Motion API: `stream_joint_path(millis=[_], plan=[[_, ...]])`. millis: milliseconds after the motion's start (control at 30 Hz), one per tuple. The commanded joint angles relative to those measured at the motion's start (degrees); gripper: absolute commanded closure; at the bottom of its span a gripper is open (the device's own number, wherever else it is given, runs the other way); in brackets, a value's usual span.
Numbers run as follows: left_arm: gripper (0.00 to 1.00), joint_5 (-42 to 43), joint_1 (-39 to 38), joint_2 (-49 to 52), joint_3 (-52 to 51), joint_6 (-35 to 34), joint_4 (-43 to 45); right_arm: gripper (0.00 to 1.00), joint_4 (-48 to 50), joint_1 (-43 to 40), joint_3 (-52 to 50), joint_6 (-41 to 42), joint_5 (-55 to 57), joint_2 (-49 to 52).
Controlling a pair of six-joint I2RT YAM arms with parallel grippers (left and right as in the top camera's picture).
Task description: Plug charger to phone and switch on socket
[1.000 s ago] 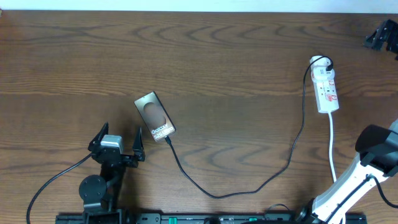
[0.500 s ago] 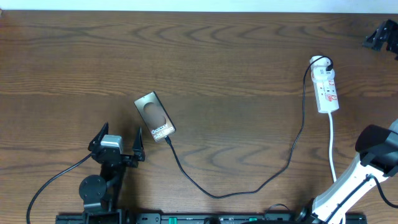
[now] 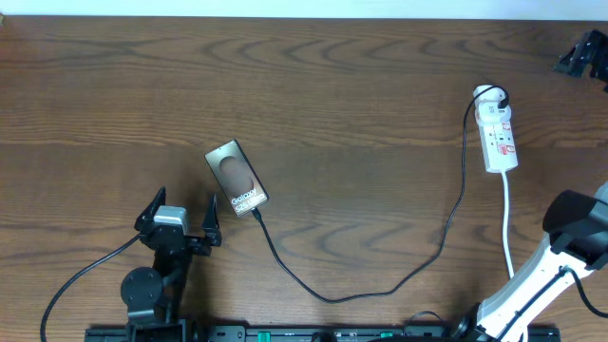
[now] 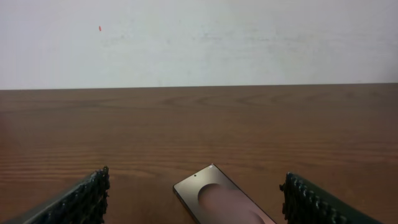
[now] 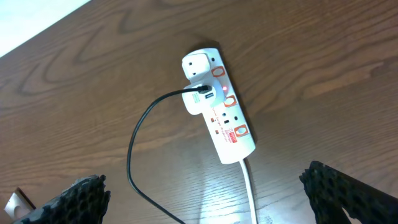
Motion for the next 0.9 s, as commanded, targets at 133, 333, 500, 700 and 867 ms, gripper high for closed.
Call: stream_joint_path(millis=[133, 333, 500, 700, 867], plan=[[0.13, 1.1, 0.3, -0.3, -0.5, 0.6, -2.6, 0.01, -0.1, 0.3, -0.5, 0.5, -0.1, 0.1], [0.13, 1.1, 0.3, -0.3, -0.5, 0.6, -2.6, 0.01, 0.5, 0.9, -13.6, 0.5, -0.1, -8.0], [0.13, 1.1, 0.3, -0.3, -0.5, 0.6, -2.6, 0.01, 0.5, 1.0, -30.5, 0.5, -0.1, -19.5], [0.13, 1.1, 0.3, -0.3, -0.5, 0.6, -2.6, 0.01, 0.5, 4.1, -42.2, 0.5, -0.1, -30.5], [0.13, 1.1, 0.3, -0.3, -0.5, 0.6, -2.6, 0.01, 0.9, 11.2, -47.0, -0.7, 0.7, -39.0]])
